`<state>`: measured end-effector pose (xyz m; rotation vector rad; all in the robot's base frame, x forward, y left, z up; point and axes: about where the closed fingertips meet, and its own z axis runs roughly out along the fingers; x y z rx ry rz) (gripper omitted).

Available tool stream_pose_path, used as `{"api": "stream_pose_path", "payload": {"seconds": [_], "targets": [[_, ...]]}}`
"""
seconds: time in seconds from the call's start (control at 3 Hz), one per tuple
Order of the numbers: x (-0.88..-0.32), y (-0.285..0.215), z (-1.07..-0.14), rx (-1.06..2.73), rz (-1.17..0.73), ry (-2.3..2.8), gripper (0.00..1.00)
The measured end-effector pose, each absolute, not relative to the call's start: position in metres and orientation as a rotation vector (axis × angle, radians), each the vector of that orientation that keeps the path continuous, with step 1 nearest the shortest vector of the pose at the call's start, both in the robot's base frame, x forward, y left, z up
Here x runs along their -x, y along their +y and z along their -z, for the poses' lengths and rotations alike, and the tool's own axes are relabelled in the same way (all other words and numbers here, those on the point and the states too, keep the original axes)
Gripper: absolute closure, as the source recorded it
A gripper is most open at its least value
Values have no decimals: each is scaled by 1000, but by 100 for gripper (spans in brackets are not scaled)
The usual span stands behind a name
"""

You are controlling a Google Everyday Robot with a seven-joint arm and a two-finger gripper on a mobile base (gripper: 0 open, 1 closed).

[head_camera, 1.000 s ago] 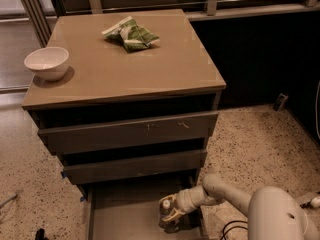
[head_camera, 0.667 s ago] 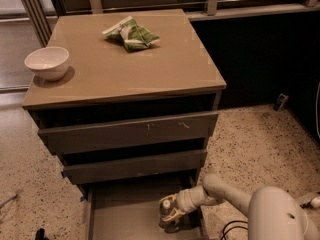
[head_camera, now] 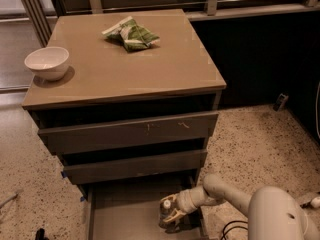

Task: Place blue plastic bottle into bottom drawer

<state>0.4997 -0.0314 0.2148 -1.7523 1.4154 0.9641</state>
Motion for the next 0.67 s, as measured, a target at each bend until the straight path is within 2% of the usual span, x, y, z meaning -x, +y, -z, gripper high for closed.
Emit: {"api": "stream_pose_path", "payload": {"seconds": [0.33, 0.67], "targets": [[-500, -31, -215, 1752, -964, 1415, 0], [-500, -31, -215, 1752, -964, 1415, 0]]}}
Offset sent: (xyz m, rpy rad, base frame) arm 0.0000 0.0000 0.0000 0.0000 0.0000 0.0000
